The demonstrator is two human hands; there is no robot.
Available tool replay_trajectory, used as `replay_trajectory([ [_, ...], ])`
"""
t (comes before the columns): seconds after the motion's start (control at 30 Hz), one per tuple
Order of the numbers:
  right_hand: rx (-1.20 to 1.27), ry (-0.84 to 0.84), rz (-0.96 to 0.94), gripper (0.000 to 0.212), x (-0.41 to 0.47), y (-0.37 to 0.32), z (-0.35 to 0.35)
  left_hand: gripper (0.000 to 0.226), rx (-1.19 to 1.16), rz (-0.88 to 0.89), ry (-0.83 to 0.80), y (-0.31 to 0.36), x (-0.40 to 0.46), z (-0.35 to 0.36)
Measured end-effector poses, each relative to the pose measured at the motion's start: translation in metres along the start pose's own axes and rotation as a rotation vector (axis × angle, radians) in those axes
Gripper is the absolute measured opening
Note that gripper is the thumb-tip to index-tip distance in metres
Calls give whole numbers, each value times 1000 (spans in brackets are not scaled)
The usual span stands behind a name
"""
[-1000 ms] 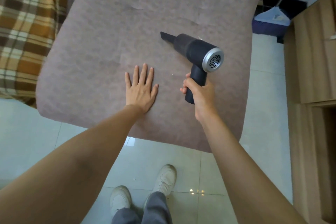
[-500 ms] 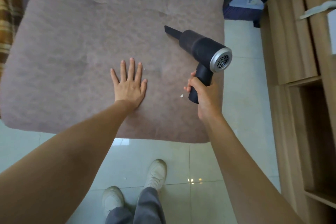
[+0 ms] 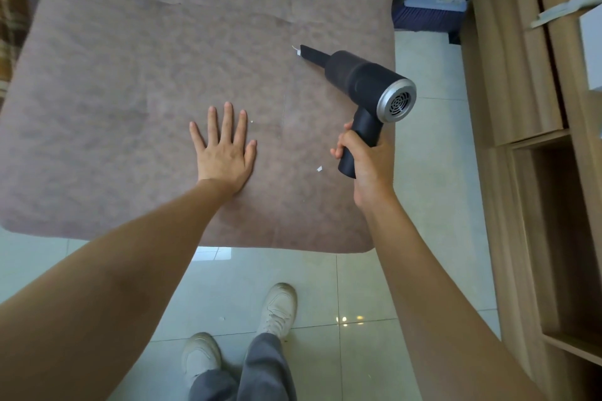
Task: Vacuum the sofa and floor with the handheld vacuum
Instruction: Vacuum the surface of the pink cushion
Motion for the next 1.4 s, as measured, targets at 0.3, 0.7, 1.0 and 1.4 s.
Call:
replay_trajectory([
  [0.3,-50,0,24,15,3,4,8,61,17,-5,-22,-1,1,1],
  [0.7,-24,23,24,14,8,5,9,62,8,4,-27,-2,1,0],
  [1.0,-35,-42,52,16,-21,25,10,59,-43,16,44,-16,-21,4],
  [1.4,31,-179,93,16,-55,53,21,57,0,45,18,-41,-60,10],
])
Point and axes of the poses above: each hand's wrist, its own x-axis towards the middle knuckle, its own z-axis out of the palm, y = z × x, the point moved 8 cm from there along x, towards the middle knuckle, and after that the axes turned 5 degrees about x, right-handed, at the moved point
